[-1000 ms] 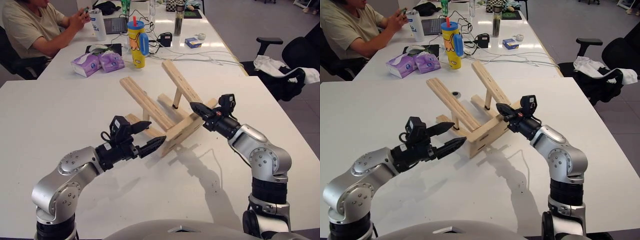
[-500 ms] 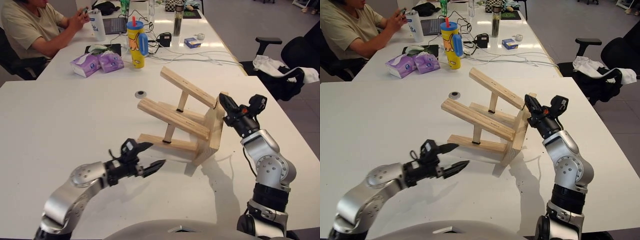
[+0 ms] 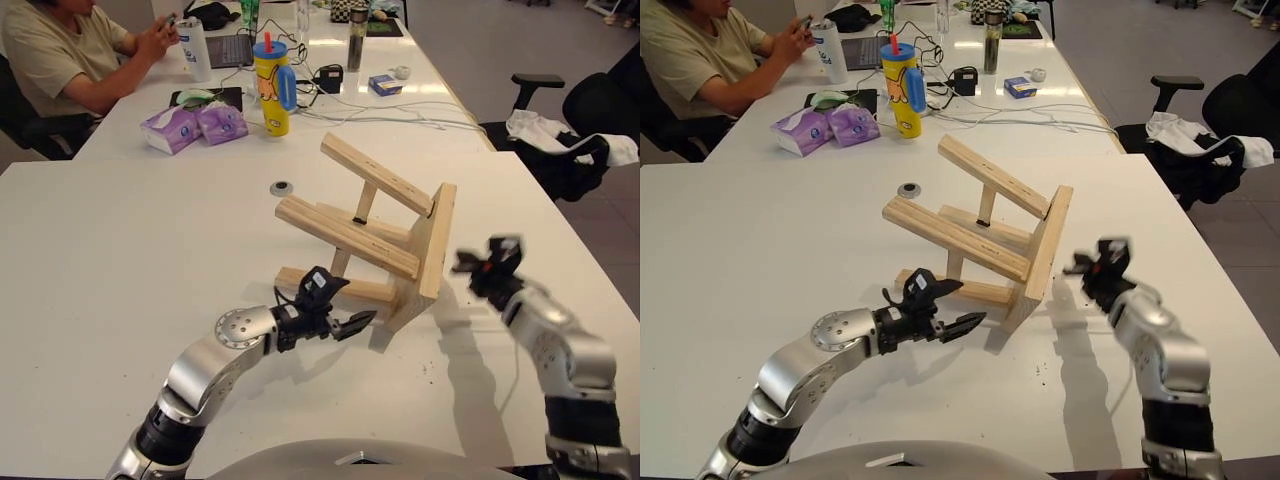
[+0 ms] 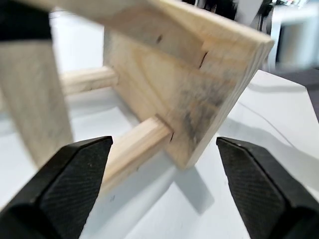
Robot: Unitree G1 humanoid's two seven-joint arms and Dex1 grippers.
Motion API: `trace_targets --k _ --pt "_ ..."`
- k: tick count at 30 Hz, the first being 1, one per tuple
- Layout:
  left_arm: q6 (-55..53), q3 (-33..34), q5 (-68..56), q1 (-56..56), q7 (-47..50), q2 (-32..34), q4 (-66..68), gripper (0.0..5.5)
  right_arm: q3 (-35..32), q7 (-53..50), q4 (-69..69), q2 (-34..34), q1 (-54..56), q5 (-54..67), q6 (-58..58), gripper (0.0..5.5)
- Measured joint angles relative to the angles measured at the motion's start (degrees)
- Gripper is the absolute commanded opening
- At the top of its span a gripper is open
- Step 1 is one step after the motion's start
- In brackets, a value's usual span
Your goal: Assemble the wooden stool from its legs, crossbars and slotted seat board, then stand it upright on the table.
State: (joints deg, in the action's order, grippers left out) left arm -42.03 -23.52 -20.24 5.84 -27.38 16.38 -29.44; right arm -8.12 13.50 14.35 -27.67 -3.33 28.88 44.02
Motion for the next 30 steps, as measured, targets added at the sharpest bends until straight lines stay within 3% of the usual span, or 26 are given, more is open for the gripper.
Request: trace_targets --k 7,15,30 --pt "-0.1 3.6 0.9 -2.4 1.1 3.2 0.0 3.9 4.9 10.2 12.4 2.0 1.3 9.4 2.7 0.03" --pt "3.9 5.8 3.5 -4.6 -2.2 10.0 2.5 3.9 6.9 9.7 14.0 4.9 3.8 10.8 3.5 0.03" --pt "4.7 3.3 7.1 -2.9 3.0 2.5 6.1 3.9 11.4 11.5 12.4 8.3 7.3 11.0 4.6 0.03"
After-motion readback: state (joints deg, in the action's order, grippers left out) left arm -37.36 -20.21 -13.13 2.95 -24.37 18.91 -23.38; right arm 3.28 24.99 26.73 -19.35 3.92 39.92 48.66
